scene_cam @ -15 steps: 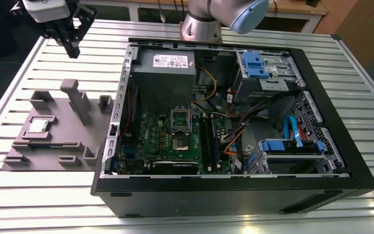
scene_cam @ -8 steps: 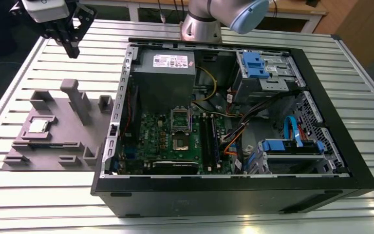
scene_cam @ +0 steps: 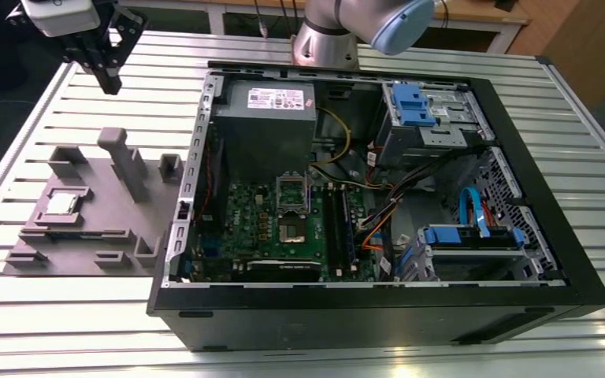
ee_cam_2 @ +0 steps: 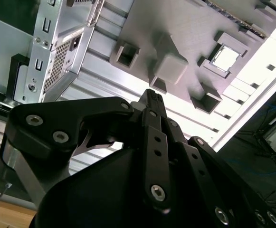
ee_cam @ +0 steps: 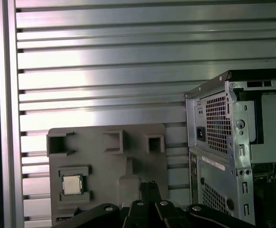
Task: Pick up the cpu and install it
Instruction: 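Reach for the cpu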
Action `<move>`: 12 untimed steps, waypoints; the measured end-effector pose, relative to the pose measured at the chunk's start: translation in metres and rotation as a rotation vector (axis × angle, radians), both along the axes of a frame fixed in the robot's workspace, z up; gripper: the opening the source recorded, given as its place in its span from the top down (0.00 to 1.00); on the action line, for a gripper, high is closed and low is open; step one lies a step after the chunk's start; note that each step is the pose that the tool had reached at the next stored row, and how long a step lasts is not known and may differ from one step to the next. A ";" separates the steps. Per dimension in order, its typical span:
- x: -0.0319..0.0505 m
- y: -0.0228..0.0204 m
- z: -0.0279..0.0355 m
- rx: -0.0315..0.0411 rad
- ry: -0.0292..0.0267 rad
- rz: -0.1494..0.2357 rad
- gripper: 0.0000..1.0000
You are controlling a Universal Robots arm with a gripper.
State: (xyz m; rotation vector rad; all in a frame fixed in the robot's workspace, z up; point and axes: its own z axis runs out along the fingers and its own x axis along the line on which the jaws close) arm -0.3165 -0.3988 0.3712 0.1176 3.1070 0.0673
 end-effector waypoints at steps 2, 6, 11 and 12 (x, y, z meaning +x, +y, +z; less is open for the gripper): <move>-0.0032 0.0000 -0.0004 0.0001 -0.0010 0.000 0.90; -0.0090 0.0000 -0.0011 0.0001 -0.0020 0.000 0.90; -0.0156 0.0000 -0.0020 0.0000 -0.0023 0.000 0.90; -0.0168 0.0000 -0.0022 0.0000 -0.0023 0.000 0.90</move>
